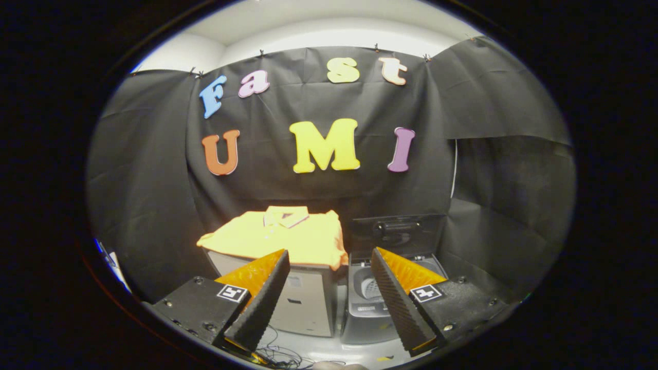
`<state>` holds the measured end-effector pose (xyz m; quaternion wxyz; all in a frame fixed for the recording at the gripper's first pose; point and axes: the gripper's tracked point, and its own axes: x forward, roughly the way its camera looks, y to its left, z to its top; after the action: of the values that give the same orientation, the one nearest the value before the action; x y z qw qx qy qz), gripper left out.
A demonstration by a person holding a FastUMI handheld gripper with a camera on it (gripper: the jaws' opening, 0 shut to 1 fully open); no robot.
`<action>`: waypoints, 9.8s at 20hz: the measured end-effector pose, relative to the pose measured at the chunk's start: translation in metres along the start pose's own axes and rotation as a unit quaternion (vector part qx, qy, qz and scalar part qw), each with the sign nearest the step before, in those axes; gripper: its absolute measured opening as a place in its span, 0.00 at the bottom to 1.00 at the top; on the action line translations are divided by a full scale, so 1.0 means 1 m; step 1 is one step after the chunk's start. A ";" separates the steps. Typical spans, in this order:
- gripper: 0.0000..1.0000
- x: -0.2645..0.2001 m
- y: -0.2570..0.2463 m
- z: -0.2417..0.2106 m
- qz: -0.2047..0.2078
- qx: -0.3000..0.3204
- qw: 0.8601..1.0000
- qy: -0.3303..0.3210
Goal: Put the clothes into the washing machine and then close the washing machine lid.
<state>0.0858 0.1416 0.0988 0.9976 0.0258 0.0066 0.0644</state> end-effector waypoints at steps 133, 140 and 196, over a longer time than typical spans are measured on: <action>0.99 0.290 -0.287 -0.236 -0.076 0.037 0.923 0.375; 0.99 0.289 -0.290 -0.226 -0.074 0.020 0.931 0.358; 0.99 0.383 -0.274 -0.028 -0.044 0.000 0.986 0.161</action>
<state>0.5000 -0.0792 0.0532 0.9854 0.0147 0.1680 0.0238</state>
